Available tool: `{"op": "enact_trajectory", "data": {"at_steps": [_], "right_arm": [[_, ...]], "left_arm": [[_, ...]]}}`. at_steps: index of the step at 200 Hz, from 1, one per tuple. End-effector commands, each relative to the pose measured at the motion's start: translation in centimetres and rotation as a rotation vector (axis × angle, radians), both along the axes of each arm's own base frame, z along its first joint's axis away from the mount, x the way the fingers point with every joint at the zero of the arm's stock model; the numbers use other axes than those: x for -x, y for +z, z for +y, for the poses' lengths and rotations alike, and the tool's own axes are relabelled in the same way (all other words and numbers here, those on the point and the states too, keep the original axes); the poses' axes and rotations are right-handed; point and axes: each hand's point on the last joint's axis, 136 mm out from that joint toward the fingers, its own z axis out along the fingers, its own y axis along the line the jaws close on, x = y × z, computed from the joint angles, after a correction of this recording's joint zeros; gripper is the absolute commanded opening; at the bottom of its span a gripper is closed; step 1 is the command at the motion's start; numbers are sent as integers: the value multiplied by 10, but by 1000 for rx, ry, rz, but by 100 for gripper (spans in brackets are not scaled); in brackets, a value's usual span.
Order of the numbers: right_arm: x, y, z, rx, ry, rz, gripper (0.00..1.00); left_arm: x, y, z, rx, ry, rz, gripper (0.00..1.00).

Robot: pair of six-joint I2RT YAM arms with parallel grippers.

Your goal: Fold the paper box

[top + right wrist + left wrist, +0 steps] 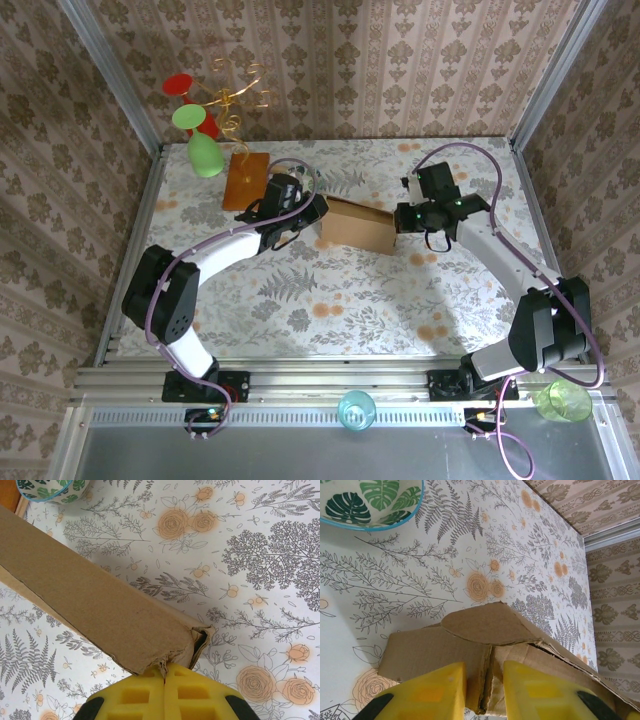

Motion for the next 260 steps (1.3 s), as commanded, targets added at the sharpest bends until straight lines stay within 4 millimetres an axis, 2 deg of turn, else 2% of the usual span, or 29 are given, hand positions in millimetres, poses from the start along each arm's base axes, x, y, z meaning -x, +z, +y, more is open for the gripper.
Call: {"op": "enact_trajectory", "data": {"at_steps": [1,40,74,121,158,183,205,233,260], "right_arm": [[19,-20,6,-4,73,67,0],[22,-27,1,7,88,75,0],[22,-25,-5,7,93,67,0],[24,-24,-5,-9,104,68,0],[24,-25,-5,-12,103,68,0],[22,-23,-5,-14,101,67,0],[21,-21,-4,-15,103,65,0],[20,-21,-3,-18,106,72,0],[20,-19,-3,-19,107,72,0]], "left_arm": [[29,8,-20,14,-121,39,27],[30,10,-18,9,-126,38,28],[31,9,-17,3,-128,41,28],[35,23,-13,-33,-155,4,35],[47,38,2,-81,-195,-30,40],[51,48,23,-156,-239,-66,41],[47,55,35,-232,-355,-117,41],[51,43,37,-345,-594,-124,42],[52,45,29,-402,-758,-195,44]]}}
